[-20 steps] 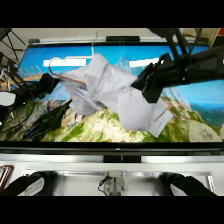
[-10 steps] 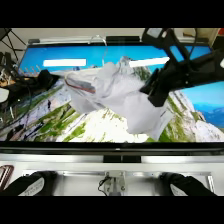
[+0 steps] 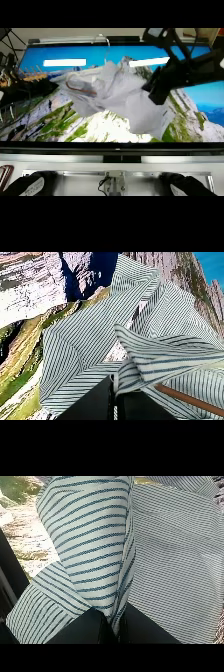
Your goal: Fold the shirts.
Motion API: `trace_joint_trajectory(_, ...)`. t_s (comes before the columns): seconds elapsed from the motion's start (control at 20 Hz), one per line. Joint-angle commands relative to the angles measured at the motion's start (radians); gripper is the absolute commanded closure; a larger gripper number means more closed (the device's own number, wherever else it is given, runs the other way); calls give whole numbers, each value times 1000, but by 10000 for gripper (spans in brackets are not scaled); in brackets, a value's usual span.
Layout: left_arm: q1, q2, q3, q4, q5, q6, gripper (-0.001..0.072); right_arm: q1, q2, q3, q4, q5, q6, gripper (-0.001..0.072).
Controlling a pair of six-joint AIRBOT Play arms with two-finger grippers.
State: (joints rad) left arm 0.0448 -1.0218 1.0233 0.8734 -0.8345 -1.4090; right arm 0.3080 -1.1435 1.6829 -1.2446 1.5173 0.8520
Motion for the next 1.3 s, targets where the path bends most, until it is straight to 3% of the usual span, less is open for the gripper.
trace_joint_trajectory(0.0, -2, 5, 11, 0, -31, 18, 648, -1, 0, 0, -43, -4, -12, 626)
trace_joint_trajectory(0.15, -14, 5, 29, -88, -49, 64, 649, -1, 0, 0, -91, -10, -16, 626)
trace_joint_trajectory(0.5, -14, 11, 31, -131, -98, 68, 648, 0, -1, 0, -144, -56, -34, 627)
trace_joint_trajectory(0.8, -14, 12, 33, -512, -3, 272, 649, 103, -30, 0, -185, -24, -45, 627)
trace_joint_trajectory(0.95, -41, 12, 77, -531, -31, 311, 649, 132, -34, 0, -229, -16, -43, 627)
trace_joint_trajectory(1.1, -125, 12, 156, -530, -84, 360, 649, 132, -34, 0, -201, -69, 22, 627)
trace_joint_trajectory(1.25, -232, 25, 224, -528, -155, 380, 650, 132, -34, 0, -198, -166, 161, 627)
